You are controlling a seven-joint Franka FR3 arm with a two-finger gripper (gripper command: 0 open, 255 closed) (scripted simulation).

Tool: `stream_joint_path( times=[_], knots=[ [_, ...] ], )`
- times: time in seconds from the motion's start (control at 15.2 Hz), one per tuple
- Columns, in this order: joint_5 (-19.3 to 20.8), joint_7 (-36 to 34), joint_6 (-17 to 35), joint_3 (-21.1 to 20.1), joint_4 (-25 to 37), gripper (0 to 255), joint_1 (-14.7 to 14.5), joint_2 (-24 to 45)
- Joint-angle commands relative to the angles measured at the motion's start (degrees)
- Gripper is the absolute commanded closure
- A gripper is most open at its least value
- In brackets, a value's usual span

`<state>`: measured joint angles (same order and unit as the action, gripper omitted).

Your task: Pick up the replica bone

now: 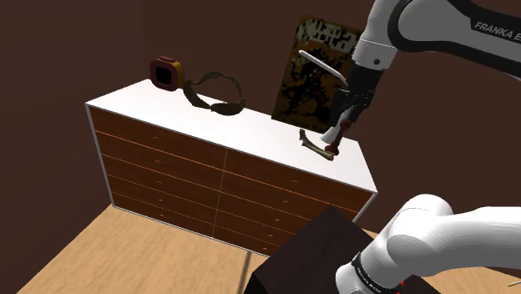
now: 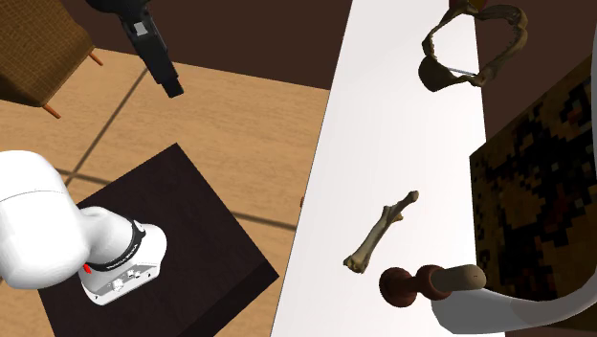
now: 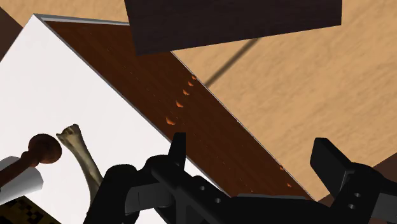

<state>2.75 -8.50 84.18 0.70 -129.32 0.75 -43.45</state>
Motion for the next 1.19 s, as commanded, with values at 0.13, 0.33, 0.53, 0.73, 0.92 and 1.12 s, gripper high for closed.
stream_joint_path(
  times=[0.13, 0.33, 0.53, 0.73, 0.92, 1.12],
  knots=[
    [1.34, 3.01, 3.14, 2.5, -2.57, 0, 0.38, -0.35],
    [3.28, 7.5, 8.01, 6.37, -5.8, 0, 1.0, -0.1],
    [5.03, 11.97, 13.08, 10.39, -8.24, 0, 1.57, 1.12],
    [6.42, 16.52, 18.32, 14.53, -9.87, 0, 2.03, 3.34],
    [7.3, 21.2, 23.64, 18.85, -10.64, 0, 2.13, 6.55],
    [7.38, 26.15, 28.95, 23.3, -10.56, 0, 1.8, 10.71]
  ],
)
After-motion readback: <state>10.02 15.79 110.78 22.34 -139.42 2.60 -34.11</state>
